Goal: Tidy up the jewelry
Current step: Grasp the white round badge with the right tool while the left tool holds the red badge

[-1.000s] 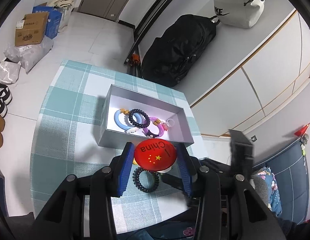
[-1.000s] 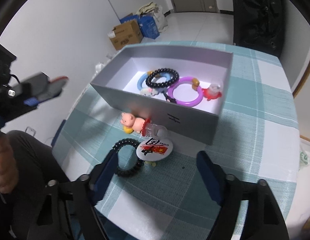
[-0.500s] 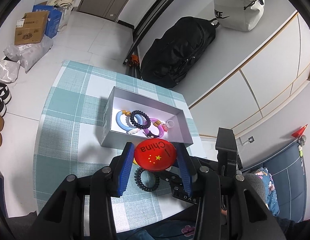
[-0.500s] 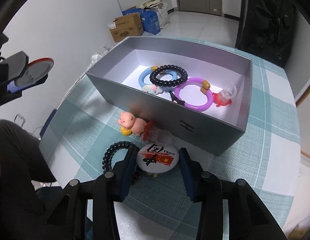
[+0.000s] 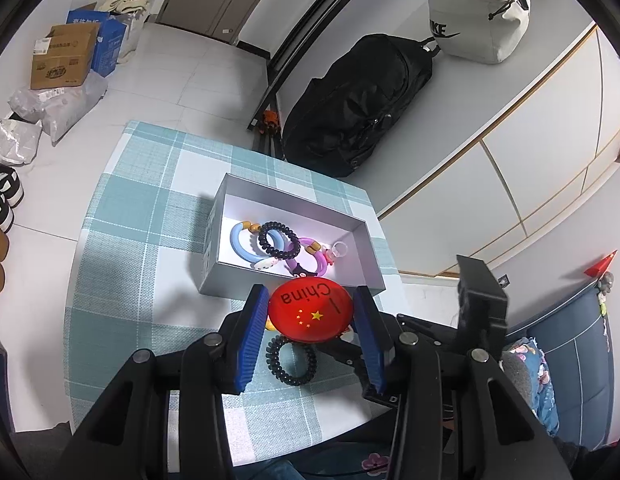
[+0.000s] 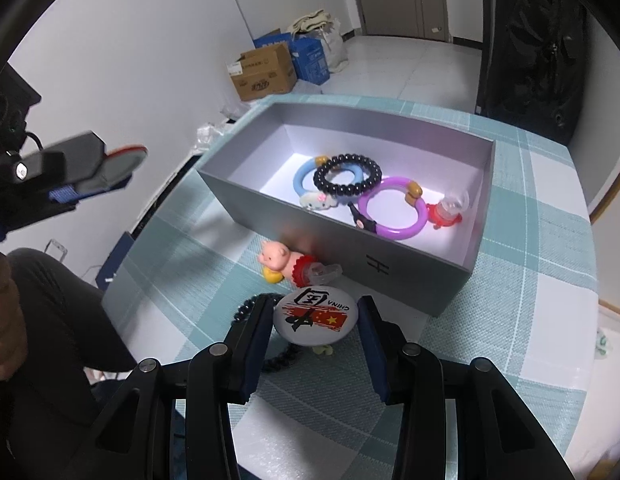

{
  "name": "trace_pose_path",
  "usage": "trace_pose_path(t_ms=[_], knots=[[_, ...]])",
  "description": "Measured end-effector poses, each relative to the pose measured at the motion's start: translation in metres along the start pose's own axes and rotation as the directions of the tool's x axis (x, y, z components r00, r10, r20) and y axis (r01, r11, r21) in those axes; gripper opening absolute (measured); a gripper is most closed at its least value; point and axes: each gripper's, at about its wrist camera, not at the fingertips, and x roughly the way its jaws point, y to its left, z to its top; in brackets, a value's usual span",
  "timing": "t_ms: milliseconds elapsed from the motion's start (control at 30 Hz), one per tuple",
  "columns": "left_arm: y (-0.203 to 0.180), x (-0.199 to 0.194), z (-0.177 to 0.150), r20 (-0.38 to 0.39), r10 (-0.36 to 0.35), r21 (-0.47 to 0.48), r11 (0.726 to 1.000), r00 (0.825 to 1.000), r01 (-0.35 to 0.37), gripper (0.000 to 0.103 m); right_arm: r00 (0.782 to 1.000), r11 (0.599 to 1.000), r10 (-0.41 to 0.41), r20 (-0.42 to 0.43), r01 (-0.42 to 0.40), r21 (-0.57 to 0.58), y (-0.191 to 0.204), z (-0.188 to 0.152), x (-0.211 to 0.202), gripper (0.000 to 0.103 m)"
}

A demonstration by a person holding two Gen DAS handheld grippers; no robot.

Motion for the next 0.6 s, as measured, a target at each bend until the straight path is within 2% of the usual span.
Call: trace_pose_path(t_ms=[600], knots=[[-0.010,0.013,0.004,0.007,0.055,0.030,0.998,0.998,-0.055,0.038,0.985,0.992,0.102,0.141,-0.112,0.066,-0.004,0.016,-0.040,0.042]])
